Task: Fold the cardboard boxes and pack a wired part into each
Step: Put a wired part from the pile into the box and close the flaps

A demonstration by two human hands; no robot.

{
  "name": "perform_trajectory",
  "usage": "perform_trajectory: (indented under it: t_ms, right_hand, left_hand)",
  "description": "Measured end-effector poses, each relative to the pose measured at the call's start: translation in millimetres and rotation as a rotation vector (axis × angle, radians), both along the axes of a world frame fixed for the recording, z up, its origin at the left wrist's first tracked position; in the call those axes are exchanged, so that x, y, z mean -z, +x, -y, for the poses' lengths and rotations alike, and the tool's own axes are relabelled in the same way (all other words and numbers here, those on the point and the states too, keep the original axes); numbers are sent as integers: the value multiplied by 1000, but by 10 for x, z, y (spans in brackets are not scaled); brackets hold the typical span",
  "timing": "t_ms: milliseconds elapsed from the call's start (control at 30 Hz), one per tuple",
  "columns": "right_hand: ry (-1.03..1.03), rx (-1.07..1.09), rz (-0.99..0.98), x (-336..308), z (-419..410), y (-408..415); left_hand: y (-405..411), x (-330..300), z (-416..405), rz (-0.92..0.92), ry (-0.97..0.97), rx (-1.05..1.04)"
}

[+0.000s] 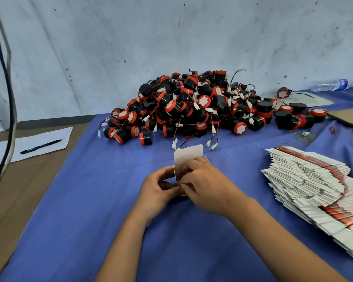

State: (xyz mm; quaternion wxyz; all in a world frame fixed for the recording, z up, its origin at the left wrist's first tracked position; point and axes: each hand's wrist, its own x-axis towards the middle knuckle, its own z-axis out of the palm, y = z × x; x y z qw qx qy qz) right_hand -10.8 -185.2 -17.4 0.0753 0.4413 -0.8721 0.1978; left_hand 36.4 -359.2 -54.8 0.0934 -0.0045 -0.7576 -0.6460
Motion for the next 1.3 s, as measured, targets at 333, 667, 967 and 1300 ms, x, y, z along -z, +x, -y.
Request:
perform_trajectory:
  t_ms: [333,667,967,1300]
  right_hand:
    - [124,81,8,23,42,21]
    - [-810,571,63,296,-308,-73]
    - [-684,317,607,406,-336,-200]
    - [-676,55,553,414,-250,-109]
  left_hand:
    - [-18,31,7,16,-16,-14]
    - [9,62,42,48,26,-8]
    - [127,39,-110,84,183,46]
    - [13,95,-337,-8,18,-291]
